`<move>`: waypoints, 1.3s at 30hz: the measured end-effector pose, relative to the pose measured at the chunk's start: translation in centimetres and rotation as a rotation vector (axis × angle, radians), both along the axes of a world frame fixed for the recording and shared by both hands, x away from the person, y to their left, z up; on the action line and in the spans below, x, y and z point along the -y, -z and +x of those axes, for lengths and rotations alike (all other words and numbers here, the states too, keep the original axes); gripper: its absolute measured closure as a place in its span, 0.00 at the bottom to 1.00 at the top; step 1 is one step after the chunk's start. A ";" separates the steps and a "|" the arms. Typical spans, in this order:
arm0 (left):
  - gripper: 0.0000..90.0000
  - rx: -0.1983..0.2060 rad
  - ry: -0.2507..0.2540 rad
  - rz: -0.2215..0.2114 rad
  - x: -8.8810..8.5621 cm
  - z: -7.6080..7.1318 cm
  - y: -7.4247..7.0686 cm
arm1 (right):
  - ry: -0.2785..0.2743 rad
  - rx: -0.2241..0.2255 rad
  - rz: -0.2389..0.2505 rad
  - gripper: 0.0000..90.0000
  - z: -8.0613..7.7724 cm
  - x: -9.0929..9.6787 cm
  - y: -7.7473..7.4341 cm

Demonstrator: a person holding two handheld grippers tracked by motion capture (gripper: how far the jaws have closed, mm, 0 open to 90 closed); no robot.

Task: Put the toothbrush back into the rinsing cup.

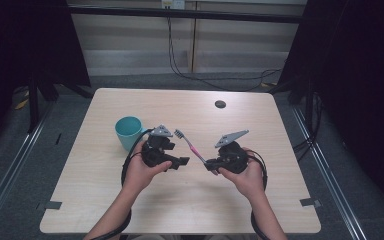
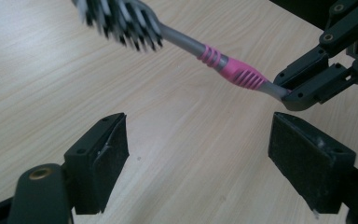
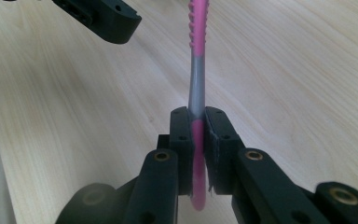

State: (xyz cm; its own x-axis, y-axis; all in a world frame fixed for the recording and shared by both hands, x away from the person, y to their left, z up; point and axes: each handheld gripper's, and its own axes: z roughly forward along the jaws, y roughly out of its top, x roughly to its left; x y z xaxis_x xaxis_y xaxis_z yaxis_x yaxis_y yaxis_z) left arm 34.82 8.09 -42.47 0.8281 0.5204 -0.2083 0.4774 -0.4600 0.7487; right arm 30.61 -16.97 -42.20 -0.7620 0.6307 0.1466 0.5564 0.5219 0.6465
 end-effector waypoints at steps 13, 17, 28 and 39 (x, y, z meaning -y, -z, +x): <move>0.26 -0.020 -0.002 -0.033 0.5 0.3 -0.2 | -0.007 0.007 0.010 0.92 -0.1 -0.4 0.0; 0.27 -0.027 0.002 -0.056 0.8 0.4 -0.3 | -0.015 0.007 0.017 0.92 -0.2 -0.5 0.0; 0.32 -0.021 -0.005 -0.078 1.3 0.6 -1.1 | -0.021 0.014 0.022 0.92 -0.1 -0.6 0.0; 0.47 -0.040 -0.026 -0.145 1.4 0.6 -1.1 | -0.023 0.019 0.036 0.92 -0.2 -1.0 0.3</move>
